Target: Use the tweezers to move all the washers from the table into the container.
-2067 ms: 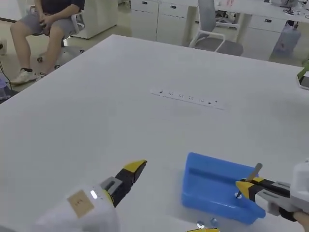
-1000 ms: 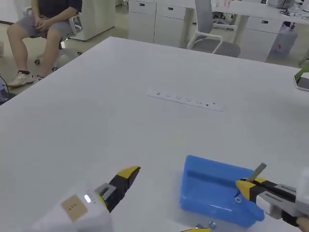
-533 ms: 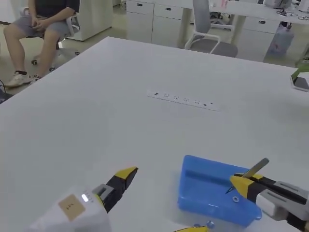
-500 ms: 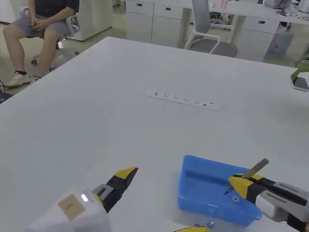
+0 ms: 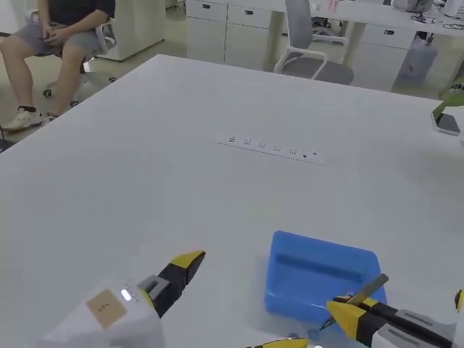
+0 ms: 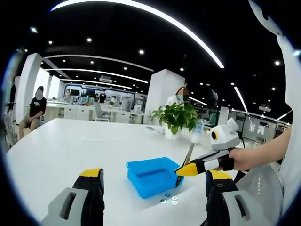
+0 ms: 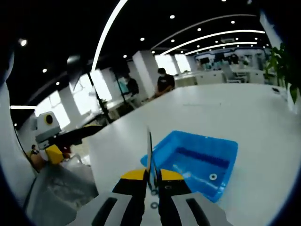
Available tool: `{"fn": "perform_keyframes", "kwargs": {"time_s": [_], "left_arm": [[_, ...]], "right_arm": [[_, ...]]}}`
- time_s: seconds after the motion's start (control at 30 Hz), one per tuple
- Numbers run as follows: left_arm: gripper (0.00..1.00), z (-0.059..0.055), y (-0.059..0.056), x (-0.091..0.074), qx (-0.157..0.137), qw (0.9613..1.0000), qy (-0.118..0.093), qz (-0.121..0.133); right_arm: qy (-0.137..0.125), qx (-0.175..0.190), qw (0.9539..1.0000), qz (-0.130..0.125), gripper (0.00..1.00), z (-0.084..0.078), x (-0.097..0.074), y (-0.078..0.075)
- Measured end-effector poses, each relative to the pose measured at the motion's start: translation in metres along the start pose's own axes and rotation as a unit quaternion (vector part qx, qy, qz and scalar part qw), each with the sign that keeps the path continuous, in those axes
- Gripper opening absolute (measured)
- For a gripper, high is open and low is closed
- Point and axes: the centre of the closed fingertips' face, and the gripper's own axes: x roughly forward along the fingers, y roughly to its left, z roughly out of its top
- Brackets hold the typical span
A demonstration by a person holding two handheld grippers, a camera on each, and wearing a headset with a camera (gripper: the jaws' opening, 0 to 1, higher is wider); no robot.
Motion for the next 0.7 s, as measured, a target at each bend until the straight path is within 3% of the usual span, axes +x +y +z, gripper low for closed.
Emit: {"fn": "perform_keyframes", "kwargs": {"time_s": [0.23,0.7], "left_arm": [[0.91,-0.002,0.0,0.0,0.002,1.0,0.004,0.001],[0.9,-0.004,0.001,0.0,0.004,0.9999,0.01,0.002]], "right_arm": [[0.039,-0.016,0.9991,0.0,0.06,-0.023,0.005,-0.004],[0.057,-0.022,0.9981,-0.003,0.07,-0.038,0.01,-0.01]]}}
